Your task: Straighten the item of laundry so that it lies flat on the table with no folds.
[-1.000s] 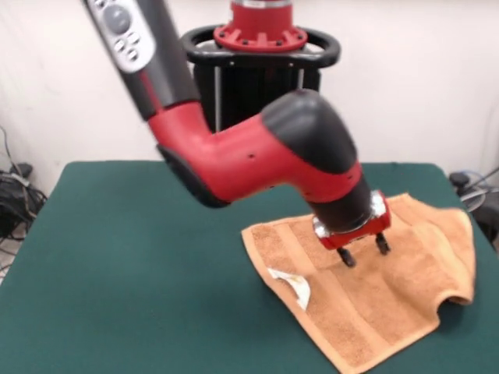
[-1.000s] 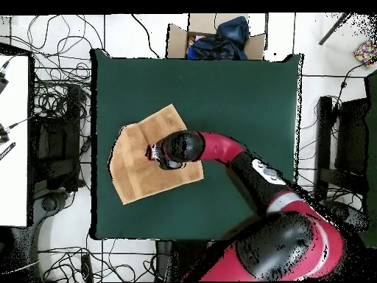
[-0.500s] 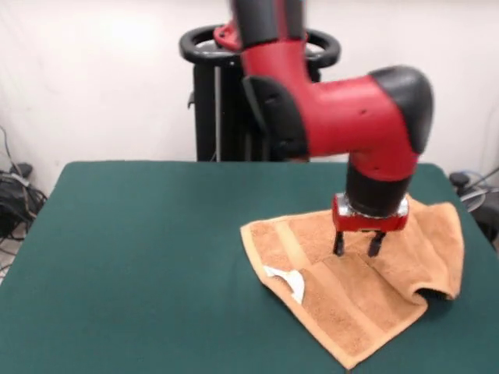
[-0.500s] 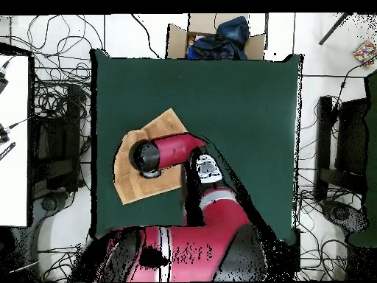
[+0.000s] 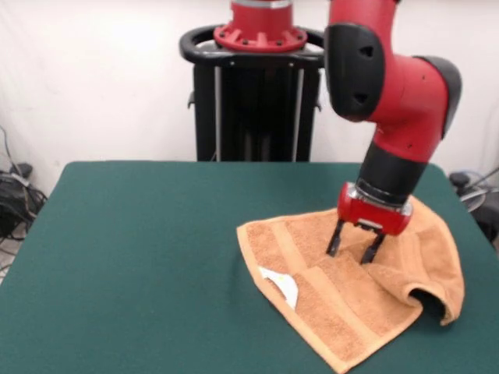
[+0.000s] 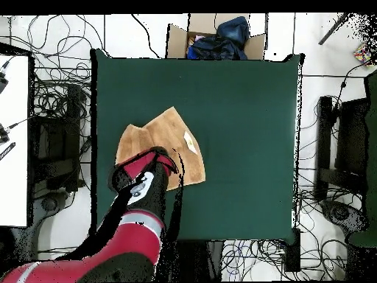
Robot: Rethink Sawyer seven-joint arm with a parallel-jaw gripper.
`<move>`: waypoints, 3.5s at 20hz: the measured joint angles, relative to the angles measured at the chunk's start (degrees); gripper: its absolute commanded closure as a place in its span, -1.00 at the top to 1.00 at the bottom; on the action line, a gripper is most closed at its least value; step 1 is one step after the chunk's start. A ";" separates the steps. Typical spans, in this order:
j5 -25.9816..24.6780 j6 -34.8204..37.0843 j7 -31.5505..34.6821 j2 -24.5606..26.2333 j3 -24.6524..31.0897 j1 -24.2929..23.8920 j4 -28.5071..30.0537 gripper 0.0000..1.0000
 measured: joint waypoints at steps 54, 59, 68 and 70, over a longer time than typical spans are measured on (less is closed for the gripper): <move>0.46 14.31 1.31 -13.52 23.81 -32.22 6.70 1.00; -0.59 14.31 1.31 -13.56 23.82 -30.63 8.95 1.00; -3.24 14.29 1.31 -13.37 23.15 -28.51 11.44 1.00; -4.09 14.29 1.31 -13.05 22.21 -27.01 11.37 1.00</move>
